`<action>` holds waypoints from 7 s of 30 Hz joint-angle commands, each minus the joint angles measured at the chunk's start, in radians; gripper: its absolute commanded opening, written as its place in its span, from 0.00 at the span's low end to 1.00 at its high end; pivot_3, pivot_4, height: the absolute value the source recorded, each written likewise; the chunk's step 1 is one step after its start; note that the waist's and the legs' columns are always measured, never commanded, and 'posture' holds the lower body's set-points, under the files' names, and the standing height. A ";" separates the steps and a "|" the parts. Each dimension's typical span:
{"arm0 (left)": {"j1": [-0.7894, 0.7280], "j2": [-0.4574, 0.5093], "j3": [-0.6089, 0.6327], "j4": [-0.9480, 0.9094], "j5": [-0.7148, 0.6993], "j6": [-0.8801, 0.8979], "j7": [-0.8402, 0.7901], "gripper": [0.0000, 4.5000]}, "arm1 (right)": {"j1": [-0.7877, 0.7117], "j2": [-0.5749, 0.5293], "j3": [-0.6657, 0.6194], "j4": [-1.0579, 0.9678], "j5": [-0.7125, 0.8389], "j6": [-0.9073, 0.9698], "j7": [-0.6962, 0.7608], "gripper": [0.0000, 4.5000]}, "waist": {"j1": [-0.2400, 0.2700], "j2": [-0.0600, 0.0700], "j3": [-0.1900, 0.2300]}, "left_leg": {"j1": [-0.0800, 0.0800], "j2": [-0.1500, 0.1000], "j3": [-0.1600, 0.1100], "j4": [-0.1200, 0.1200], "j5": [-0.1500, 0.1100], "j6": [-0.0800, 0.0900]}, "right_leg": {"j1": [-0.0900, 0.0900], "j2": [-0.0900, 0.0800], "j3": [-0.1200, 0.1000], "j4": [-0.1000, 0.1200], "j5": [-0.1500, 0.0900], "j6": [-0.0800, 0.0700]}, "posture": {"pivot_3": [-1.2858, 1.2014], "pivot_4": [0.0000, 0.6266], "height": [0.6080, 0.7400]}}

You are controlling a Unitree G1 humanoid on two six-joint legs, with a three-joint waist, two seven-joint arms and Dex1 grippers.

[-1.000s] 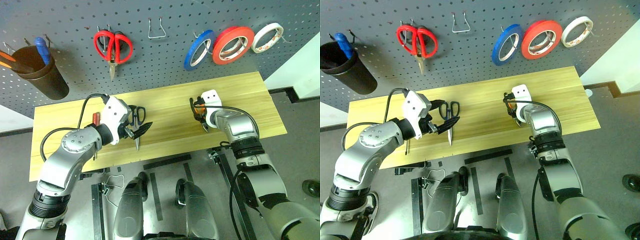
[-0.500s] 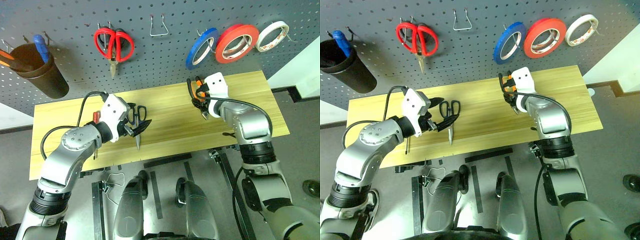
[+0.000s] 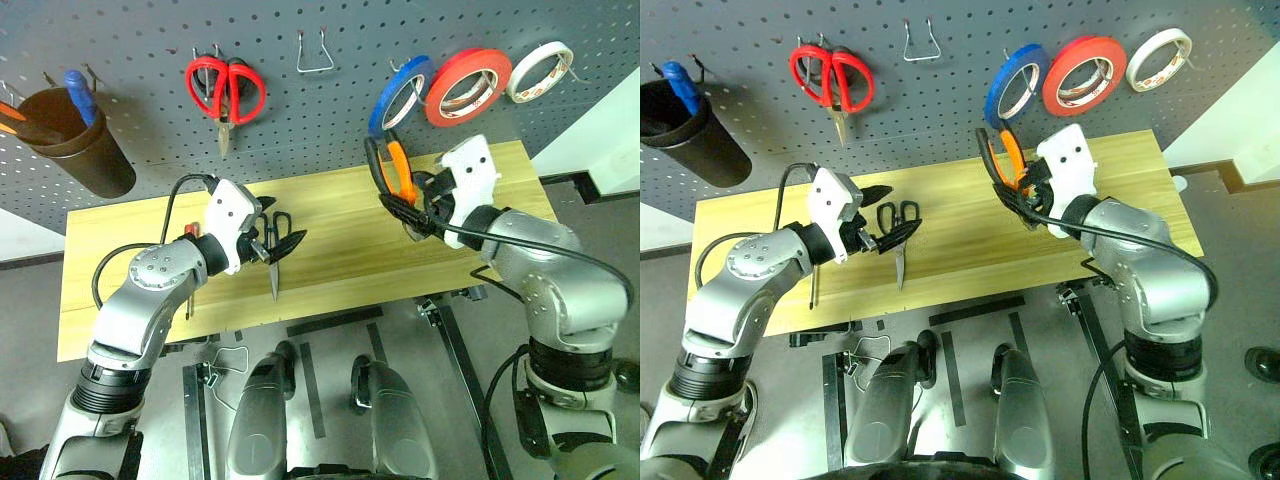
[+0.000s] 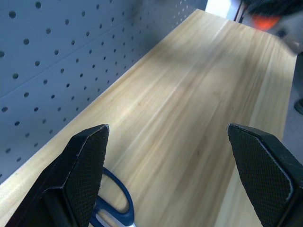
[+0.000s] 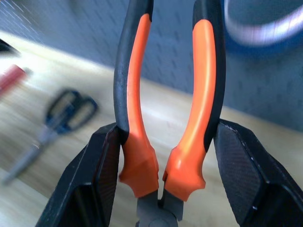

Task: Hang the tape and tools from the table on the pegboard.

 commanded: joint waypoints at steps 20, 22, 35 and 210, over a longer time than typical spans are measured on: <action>0.074 -0.107 0.137 -0.033 -0.039 -0.244 0.019 0.93 | -0.374 0.056 0.064 0.099 -0.053 -0.368 -0.217 0.58 | 0.000 -0.008 -0.007 | 0.000 0.000 0.000 0.004 0.000 0.000 | 0.002 0.000 -0.002 0.002 0.000 0.000 | 0.56 0.48 1.00; 0.086 -0.104 0.135 -0.024 -0.022 -0.279 0.013 0.93 | -0.386 0.070 0.075 0.151 -0.074 -0.403 -0.229 0.58 | 0.000 -0.008 -0.007 | 0.000 0.000 0.000 0.004 0.000 0.000 | 0.002 0.000 -0.002 0.002 0.000 0.000 | 0.56 0.48 1.00; 0.125 -0.150 0.154 -0.006 -0.027 -0.387 0.060 0.93 | -0.491 0.164 0.130 0.371 -0.173 -0.589 -0.257 0.58 | -0.001 -0.008 -0.007 | -0.001 0.000 0.000 0.004 0.001 0.000 | 0.002 0.000 -0.004 0.003 0.000 -0.001 | 0.56 0.48 1.00; 0.124 -0.338 -0.053 0.131 0.260 -0.101 0.409 0.93 | 0.518 -0.181 0.214 -0.207 -0.010 -0.342 0.074 0.99 | 0.003 -0.009 -0.144 | 0.022 0.013 -0.016 0.001 0.004 0.004 | 0.032 0.016 -0.006 -0.024 0.025 -0.014 | 0.54 0.32 1.00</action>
